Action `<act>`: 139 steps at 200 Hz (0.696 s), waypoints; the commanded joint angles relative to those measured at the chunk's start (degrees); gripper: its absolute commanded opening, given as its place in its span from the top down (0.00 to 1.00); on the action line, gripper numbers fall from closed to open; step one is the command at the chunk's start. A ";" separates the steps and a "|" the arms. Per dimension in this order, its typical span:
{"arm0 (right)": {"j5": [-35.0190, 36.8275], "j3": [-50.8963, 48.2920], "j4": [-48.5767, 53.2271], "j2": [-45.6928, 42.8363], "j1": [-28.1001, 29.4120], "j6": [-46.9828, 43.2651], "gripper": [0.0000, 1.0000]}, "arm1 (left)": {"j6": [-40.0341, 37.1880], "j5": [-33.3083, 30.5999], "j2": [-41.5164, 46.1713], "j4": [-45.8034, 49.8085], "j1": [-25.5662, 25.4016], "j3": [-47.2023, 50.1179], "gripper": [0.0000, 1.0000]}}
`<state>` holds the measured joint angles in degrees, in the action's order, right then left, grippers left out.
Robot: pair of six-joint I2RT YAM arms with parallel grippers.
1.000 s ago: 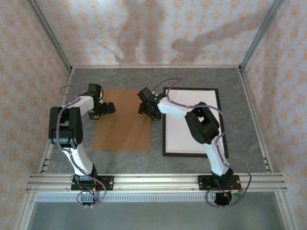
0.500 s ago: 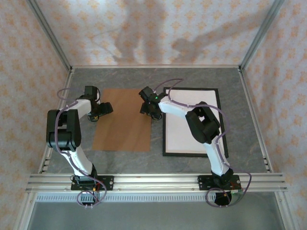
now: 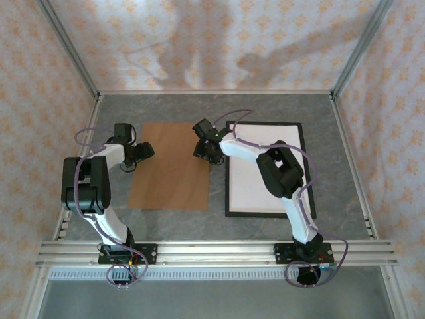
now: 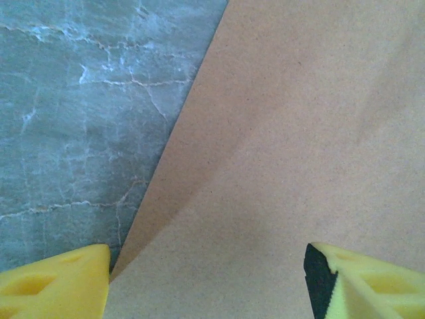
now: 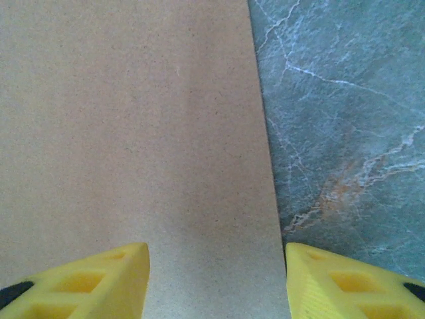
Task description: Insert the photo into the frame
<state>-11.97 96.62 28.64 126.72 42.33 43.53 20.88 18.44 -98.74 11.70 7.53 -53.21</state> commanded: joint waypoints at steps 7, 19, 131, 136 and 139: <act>-9.71 -0.41 -11.84 3.21 1.49 2.06 0.45 | 4.26 14.61 -1.33 -2.73 -2.26 3.37 0.30; -9.84 -1.62 -12.93 2.68 1.02 2.48 0.44 | 5.08 15.12 -0.45 -3.72 -2.26 4.08 0.31; -10.45 -6.53 -13.72 0.37 -0.58 4.77 0.24 | 14.85 21.83 9.67 -10.11 -2.43 7.46 0.36; -10.53 -6.53 -13.74 0.24 -0.64 4.68 0.23 | 15.22 22.04 10.27 -10.28 -2.43 7.63 0.36; -10.53 -6.60 -13.78 0.20 -0.71 4.64 0.22 | 15.48 22.26 10.64 -10.31 -2.43 7.79 0.36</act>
<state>-17.02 91.90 21.65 124.53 40.66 47.05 31.55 27.46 -92.29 4.10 7.40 -46.57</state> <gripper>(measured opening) 0.756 0.644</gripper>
